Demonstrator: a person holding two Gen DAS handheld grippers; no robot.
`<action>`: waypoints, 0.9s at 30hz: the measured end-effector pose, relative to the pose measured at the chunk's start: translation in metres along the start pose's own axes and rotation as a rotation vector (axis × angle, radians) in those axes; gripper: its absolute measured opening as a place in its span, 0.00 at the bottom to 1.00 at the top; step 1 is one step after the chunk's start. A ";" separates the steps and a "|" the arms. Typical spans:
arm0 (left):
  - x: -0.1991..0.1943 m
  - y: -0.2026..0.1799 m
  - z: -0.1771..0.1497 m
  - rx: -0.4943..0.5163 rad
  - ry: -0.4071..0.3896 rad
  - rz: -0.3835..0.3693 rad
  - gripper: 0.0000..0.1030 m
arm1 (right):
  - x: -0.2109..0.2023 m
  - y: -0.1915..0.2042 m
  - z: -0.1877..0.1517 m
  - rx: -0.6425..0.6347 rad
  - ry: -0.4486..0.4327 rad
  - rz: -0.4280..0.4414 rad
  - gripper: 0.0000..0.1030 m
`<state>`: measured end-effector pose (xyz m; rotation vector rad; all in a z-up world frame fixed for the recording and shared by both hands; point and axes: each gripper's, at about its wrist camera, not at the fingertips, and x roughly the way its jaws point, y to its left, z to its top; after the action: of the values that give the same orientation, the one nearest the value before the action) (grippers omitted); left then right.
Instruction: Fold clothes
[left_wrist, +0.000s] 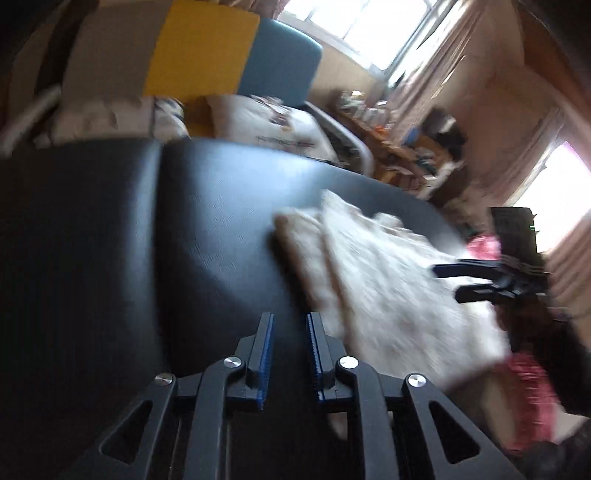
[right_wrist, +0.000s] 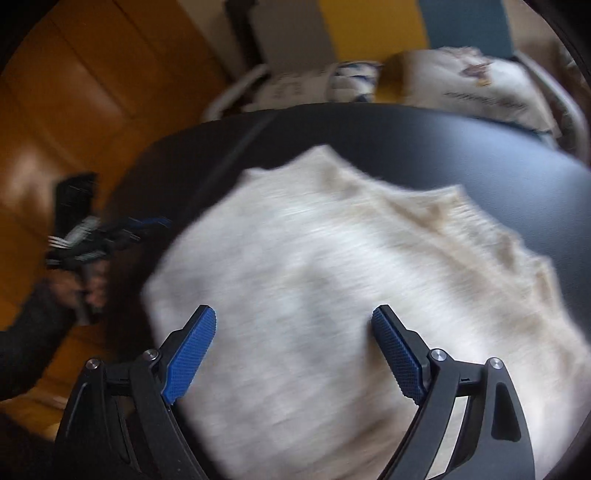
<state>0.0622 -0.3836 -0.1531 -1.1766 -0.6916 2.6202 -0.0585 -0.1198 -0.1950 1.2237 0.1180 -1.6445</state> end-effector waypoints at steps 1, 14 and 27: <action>-0.002 -0.001 -0.004 0.011 0.006 -0.038 0.17 | 0.000 0.006 0.000 0.006 0.006 0.052 0.87; 0.029 -0.006 -0.002 0.145 0.166 -0.303 0.20 | 0.037 0.031 0.009 0.048 0.122 0.156 0.87; 0.060 -0.006 0.007 0.175 0.343 -0.551 0.21 | 0.043 0.035 0.010 0.023 0.165 0.124 0.90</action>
<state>0.0169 -0.3597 -0.1860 -1.1433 -0.5960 1.9260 -0.0363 -0.1700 -0.2066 1.3569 0.1232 -1.4410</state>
